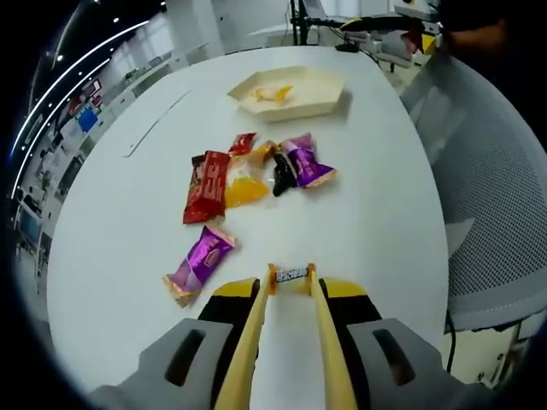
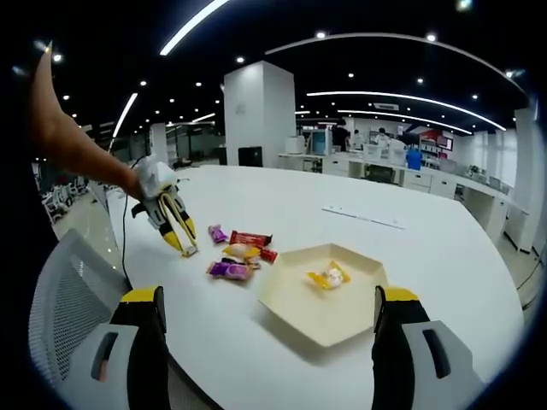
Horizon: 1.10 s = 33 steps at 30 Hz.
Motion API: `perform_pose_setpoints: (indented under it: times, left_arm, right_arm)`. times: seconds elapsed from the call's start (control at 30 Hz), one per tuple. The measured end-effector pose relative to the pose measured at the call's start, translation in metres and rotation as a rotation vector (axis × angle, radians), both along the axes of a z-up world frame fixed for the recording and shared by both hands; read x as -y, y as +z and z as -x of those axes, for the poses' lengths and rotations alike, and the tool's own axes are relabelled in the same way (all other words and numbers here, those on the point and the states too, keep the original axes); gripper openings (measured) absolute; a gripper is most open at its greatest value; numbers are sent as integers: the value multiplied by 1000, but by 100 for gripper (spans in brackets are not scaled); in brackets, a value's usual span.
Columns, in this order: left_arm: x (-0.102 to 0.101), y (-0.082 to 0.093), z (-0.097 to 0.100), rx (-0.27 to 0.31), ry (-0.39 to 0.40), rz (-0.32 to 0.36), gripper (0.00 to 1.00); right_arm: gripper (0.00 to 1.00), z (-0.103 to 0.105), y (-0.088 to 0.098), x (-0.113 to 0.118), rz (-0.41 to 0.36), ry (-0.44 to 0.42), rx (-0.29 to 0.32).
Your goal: Place the target food into the container with the food tongs after gripping and lifting it, then release it inside without dropping or visibly crushing the food.
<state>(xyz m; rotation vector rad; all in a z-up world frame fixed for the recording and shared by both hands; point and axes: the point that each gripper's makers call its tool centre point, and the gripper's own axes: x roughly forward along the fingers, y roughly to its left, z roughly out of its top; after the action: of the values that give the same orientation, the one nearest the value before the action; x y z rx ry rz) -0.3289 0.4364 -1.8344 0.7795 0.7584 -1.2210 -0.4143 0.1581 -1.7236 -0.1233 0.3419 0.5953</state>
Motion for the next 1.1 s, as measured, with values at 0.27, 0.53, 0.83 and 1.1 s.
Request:
perform_pose_setpoints:
  times: [0.27,0.53,0.83,1.1]
  left_arm:
    - [4,-4,-1,-24,22,-15,21]
    - [4,-4,0,-43,53,-23,17]
    - [3,-2,-2,-51,73,-11,15]
    - [3,6,-4,-82,74,-28,16]
  right_arm:
    - [100,0,1,0,-5,-3,0]
    - [100,0,0,1,-6,-4,1]
    - [100,0,0,0,1,1,-1]
    - [100,1,-1,-2,-4,12,-6]
